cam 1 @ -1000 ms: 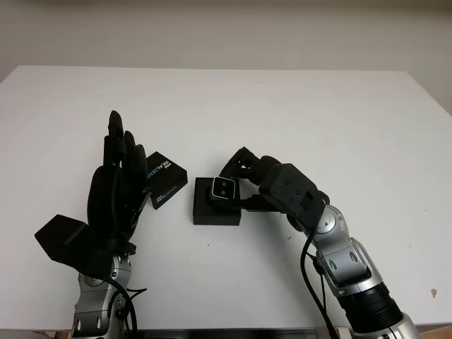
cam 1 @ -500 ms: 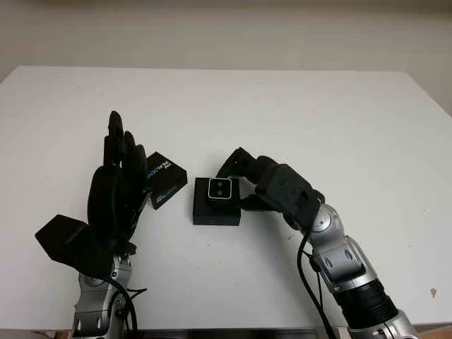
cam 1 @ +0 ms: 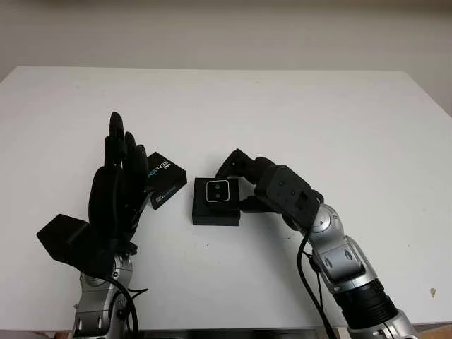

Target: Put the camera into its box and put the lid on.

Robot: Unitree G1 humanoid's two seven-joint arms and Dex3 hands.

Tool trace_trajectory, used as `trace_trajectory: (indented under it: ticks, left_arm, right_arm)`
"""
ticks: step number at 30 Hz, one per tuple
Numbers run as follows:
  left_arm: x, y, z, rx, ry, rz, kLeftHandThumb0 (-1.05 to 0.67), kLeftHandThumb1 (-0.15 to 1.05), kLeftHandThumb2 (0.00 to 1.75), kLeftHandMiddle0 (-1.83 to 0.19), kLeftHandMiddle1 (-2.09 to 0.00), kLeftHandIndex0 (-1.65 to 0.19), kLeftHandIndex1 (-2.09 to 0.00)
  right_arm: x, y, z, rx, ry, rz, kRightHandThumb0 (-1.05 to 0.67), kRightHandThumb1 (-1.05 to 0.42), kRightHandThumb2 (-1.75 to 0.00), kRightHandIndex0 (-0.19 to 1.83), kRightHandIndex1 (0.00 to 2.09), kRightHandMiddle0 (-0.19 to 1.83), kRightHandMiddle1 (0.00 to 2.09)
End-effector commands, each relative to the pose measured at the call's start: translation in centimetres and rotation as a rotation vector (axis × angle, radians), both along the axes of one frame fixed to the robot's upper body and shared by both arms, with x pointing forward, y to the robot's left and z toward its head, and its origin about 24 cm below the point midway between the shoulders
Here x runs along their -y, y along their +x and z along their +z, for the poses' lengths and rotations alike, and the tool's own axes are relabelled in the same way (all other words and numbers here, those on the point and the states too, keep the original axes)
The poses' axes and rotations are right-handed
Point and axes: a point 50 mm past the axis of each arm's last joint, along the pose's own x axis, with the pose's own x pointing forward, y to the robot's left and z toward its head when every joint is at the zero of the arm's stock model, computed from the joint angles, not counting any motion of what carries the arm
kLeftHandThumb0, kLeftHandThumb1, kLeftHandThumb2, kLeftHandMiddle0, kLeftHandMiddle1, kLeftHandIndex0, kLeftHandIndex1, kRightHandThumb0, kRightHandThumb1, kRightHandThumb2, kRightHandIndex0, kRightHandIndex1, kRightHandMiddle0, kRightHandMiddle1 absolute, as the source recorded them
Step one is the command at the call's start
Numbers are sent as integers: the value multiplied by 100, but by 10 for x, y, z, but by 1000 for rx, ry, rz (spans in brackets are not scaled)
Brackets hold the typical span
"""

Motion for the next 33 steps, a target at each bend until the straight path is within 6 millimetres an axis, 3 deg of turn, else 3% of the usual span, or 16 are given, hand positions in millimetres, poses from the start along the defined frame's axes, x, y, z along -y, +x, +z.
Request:
trace_trajectory:
  ticks: [1, 12, 33]
  left_arm:
    - [1, 0, 3, 14, 3, 0, -66, 105, 55, 14, -6, 15, -6]
    - [1, 0, 3, 8, -1, -2, -66, 105, 53, 14, -5, 14, -6]
    - [1, 0, 3, 14, 3, 0, -66, 105, 54, 13, -6, 14, -6]
  right_arm:
    - [-1, -2, -3, -11, -5, 12, -33, -105, -9, 8, 61, 13, 209]
    - [-1, -1, -3, -13, 29, 24, -35, -105, -9, -3, 81, 14, 209]
    - [-3, -1, -5, -15, 36, 21, -33, -105, -10, -8, 89, 14, 209]
